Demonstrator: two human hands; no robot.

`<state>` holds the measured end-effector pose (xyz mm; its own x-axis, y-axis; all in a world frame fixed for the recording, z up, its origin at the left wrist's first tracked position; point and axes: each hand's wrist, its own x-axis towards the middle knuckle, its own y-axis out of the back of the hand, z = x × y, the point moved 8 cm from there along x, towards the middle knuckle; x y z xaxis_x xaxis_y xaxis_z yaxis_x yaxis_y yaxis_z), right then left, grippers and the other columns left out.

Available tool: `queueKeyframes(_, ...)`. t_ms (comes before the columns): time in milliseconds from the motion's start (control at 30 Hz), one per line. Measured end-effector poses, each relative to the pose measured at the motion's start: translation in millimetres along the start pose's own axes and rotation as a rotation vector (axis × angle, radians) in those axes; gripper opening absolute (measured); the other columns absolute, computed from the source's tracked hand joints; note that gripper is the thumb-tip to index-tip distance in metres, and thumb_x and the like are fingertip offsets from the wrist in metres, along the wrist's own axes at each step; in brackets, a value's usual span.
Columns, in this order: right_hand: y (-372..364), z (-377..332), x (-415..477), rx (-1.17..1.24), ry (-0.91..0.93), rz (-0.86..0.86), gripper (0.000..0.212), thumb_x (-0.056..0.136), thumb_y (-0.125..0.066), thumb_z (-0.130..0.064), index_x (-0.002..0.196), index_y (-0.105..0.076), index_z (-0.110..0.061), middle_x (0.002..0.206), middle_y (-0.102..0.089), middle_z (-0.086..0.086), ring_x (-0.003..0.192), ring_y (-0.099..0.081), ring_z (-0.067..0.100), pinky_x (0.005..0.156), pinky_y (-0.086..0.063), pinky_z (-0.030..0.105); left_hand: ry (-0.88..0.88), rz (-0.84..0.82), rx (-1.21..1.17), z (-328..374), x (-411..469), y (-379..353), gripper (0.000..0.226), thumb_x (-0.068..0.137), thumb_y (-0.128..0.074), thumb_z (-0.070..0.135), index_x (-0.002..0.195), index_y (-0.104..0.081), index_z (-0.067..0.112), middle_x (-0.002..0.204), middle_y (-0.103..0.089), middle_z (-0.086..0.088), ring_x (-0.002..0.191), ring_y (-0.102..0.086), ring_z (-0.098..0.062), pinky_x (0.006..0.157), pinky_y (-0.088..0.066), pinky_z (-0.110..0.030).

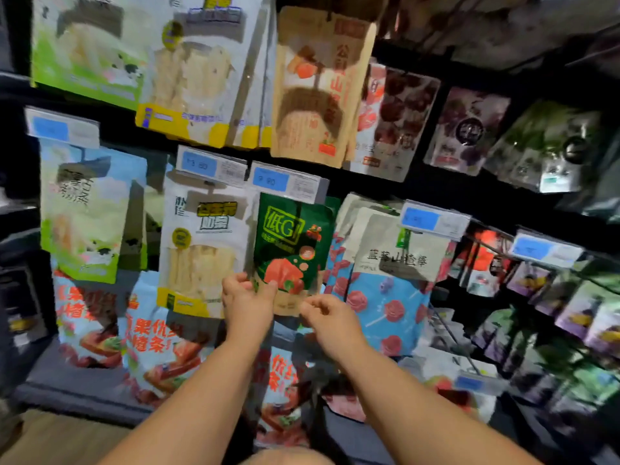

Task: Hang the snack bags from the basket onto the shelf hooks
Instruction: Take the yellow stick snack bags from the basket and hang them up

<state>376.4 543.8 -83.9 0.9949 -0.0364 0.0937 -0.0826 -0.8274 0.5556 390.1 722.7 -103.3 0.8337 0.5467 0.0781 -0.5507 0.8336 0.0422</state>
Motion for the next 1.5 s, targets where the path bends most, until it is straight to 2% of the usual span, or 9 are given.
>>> queueKeyframes(133, 97.2, 41.5, -28.4, -0.060, -0.062, 0.155, 0.027, 0.088, -0.063, -0.034, 0.062, -0.061, -0.032, 0.080, -0.070, -0.001, 0.088, -0.068, 0.024, 0.086, -0.054, 0.043, -0.024, -0.297, -0.035, 27.7, -68.7, -99.3, 0.037, 0.082, -0.077, 0.014, 0.099, -0.044, 0.010, 0.083, -0.057, -0.021, 0.089, -0.062, -0.040, 0.075, -0.044, -0.037)
queueKeyframes(233, 181.8, 75.1, -65.1, -0.034, -0.137, 0.301, 0.024, 0.094, -0.061, -0.030, 0.071, -0.065, -0.028, 0.085, -0.072, 0.009, 0.087, -0.069, 0.028, 0.079, -0.058, 0.044, -0.071, -0.535, -0.011, 50.1, -139.0, -177.1, 0.031, 0.085, -0.073, 0.013, 0.098, -0.045, 0.010, 0.071, -0.053, -0.005, 0.077, -0.055, -0.026, 0.062, -0.035, -0.026)
queueKeyframes(333, 262.1, 107.0, -106.0, -0.111, -0.203, 0.422, 0.029, 0.097, -0.056, -0.028, 0.079, -0.066, -0.008, 0.081, -0.067, 0.010, 0.076, -0.064, 0.027, 0.071, -0.054, 0.042, -0.145, -0.728, 0.010, 66.5, -214.1, -242.5, 0.028, 0.088, -0.070, 0.017, 0.102, -0.047, 0.011, 0.070, -0.049, 0.004, 0.077, -0.053, -0.021, 0.067, -0.035, -0.028)
queueKeyframes(567, 420.6, 191.5, -244.4, -0.269, -0.440, 0.754, 0.028, 0.094, -0.058, -0.037, 0.071, -0.060, -0.020, 0.075, -0.061, -0.001, 0.080, -0.058, 0.020, 0.069, -0.038, 0.031, -0.258, -1.174, 0.083, 78.2, -406.2, -349.6, 0.024, 0.089, -0.070, 0.016, 0.101, -0.050, 0.008, 0.058, -0.043, 0.005, 0.058, -0.043, -0.010, 0.054, -0.033, -0.015)
queueKeyframes(700, 471.1, 214.5, -314.5, -0.293, -0.510, 0.914, 0.019, 0.093, -0.062, -0.035, 0.075, -0.061, -0.027, 0.075, -0.060, -0.009, 0.082, -0.057, 0.018, 0.072, -0.041, 0.029, -0.295, -1.361, 0.151, 72.0, -490.1, -374.3, 0.026, 0.091, -0.066, 0.032, 0.102, -0.048, 0.016, 0.082, -0.054, 0.004, 0.084, -0.054, -0.018, 0.071, -0.037, -0.026)
queueKeyframes(967, 529.6, 232.8, -400.0, -0.444, -0.676, 1.051, 0.017, 0.093, -0.063, -0.034, 0.106, -0.068, -0.024, 0.099, -0.065, -0.008, 0.093, -0.060, 0.015, 0.075, -0.043, 0.027, -0.490, -1.455, 0.246, 67.0, -571.8, -392.5, 0.039, 0.090, -0.063, 0.045, 0.116, -0.057, 0.016, 0.118, -0.056, -0.002, 0.117, -0.051, -0.025, 0.104, -0.039, -0.040)
queueKeyframes(1233, 536.5, 283.9, -439.5, -0.399, -0.999, 0.962, 0.053, 0.092, -0.061, -0.037, 0.140, -0.048, -0.021, 0.144, -0.048, 0.009, 0.125, -0.051, 0.032, 0.088, -0.040, 0.039, -0.525, -1.429, 0.264, 61.9, -591.3, -393.3, 0.037, 0.093, -0.058, 0.049, 0.115, -0.057, 0.020, 0.128, -0.044, -0.007, 0.126, -0.040, -0.029, 0.108, -0.034, -0.038)
queueKeyframes(1367, 531.9, 293.3, -447.9, -0.390, -1.098, 0.893, 0.052, 0.098, -0.055, -0.030, 0.145, -0.043, -0.015, 0.146, -0.047, 0.013, 0.134, -0.043, 0.033, 0.107, -0.032, 0.037, -0.498, -1.438, 0.254, 61.0, -592.5, -391.6, 0.036, 0.094, -0.058, 0.048, 0.115, -0.055, 0.019, 0.127, -0.041, -0.006, 0.126, -0.039, -0.028, 0.109, -0.033, -0.038)
queueKeyframes(1500, 527.7, 287.9, -450.7, -0.512, -1.143, 0.846, 0.033, 0.099, -0.048, -0.026, 0.123, -0.062, -0.007, 0.126, -0.063, 0.014, 0.116, -0.057, 0.031, 0.084, -0.041, 0.034, -0.507, -1.438, 0.267, 60.0, -592.7, -391.6, 0.036, 0.094, -0.057, 0.048, 0.115, -0.056, 0.019, 0.129, -0.041, -0.007, 0.128, -0.038, -0.029, 0.109, -0.032, -0.038)
